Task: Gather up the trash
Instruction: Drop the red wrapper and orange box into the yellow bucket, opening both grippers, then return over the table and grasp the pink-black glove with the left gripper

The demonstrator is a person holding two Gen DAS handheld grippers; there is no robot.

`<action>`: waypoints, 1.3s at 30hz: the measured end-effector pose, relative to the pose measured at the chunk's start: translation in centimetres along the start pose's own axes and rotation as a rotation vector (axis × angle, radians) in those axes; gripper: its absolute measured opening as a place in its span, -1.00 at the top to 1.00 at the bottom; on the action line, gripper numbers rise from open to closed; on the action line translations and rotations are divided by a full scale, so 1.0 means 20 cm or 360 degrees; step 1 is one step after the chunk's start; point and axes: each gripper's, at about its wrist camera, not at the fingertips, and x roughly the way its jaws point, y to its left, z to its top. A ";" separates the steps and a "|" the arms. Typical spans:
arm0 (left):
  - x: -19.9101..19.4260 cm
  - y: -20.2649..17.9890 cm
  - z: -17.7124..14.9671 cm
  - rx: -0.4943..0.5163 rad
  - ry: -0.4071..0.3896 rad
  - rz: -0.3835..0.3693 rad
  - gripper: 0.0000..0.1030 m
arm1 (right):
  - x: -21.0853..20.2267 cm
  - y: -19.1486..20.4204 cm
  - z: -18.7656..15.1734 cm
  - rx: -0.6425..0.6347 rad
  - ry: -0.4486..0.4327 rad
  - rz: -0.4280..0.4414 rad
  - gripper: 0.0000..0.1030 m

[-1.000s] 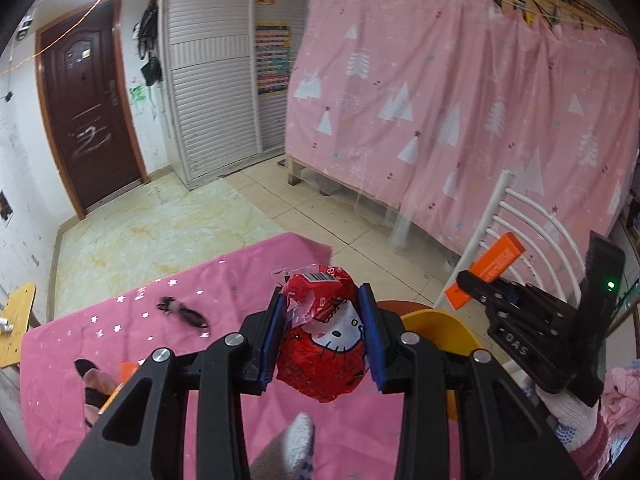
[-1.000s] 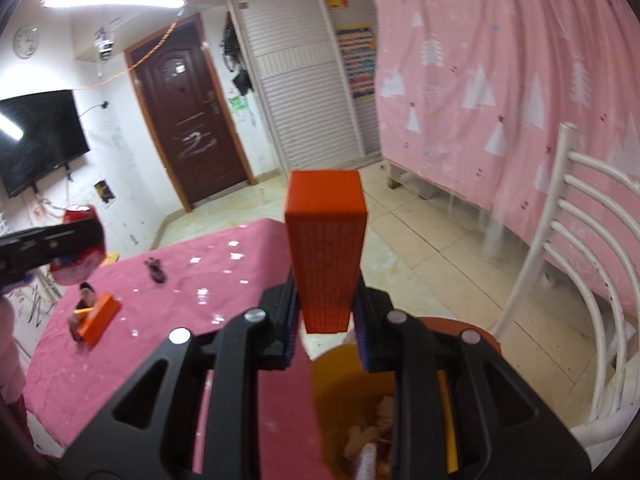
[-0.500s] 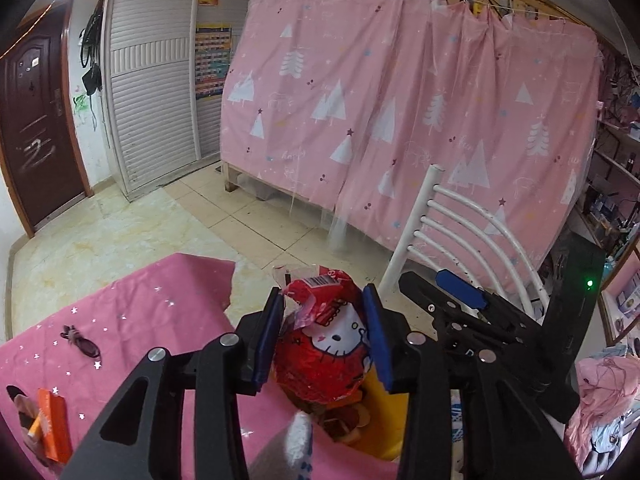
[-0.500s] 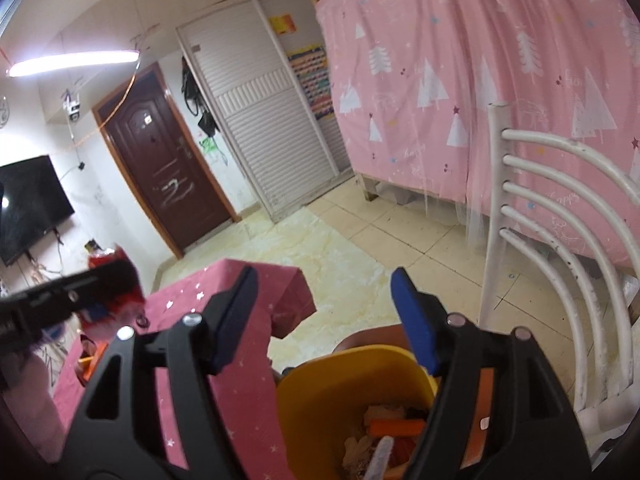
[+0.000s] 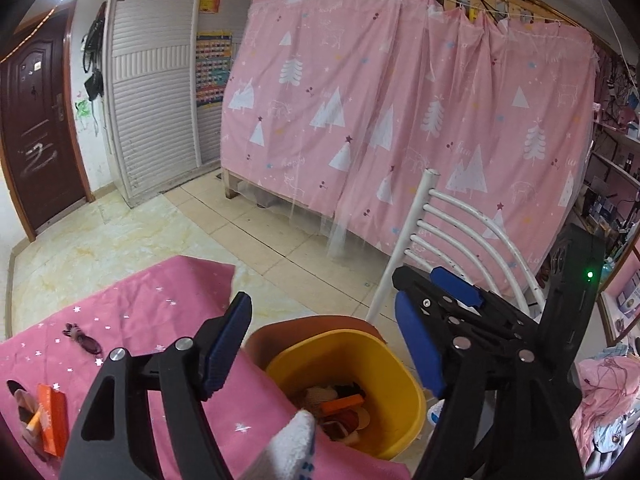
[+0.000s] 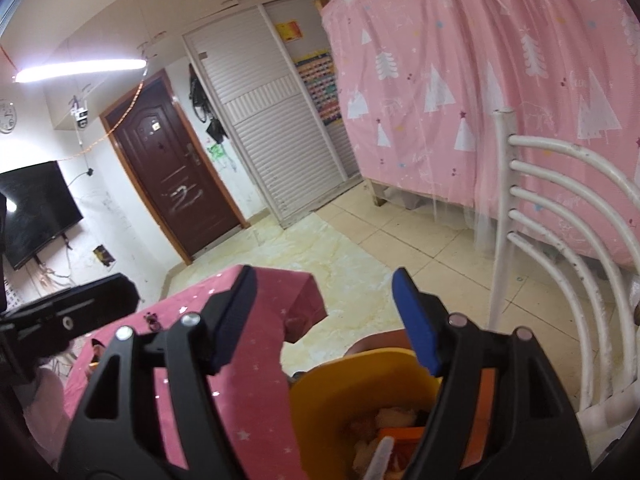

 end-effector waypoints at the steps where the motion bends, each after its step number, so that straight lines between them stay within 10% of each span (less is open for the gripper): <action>1: -0.02 0.02 0.00 -0.0007 -0.0008 0.0005 -0.29 | 0.00 0.02 0.00 -0.0013 0.0003 0.0006 -0.31; 39: -0.68 1.24 -0.28 -0.0433 -0.0152 0.0527 -0.30 | 0.35 1.20 -0.26 -0.0595 0.0314 0.0362 -0.43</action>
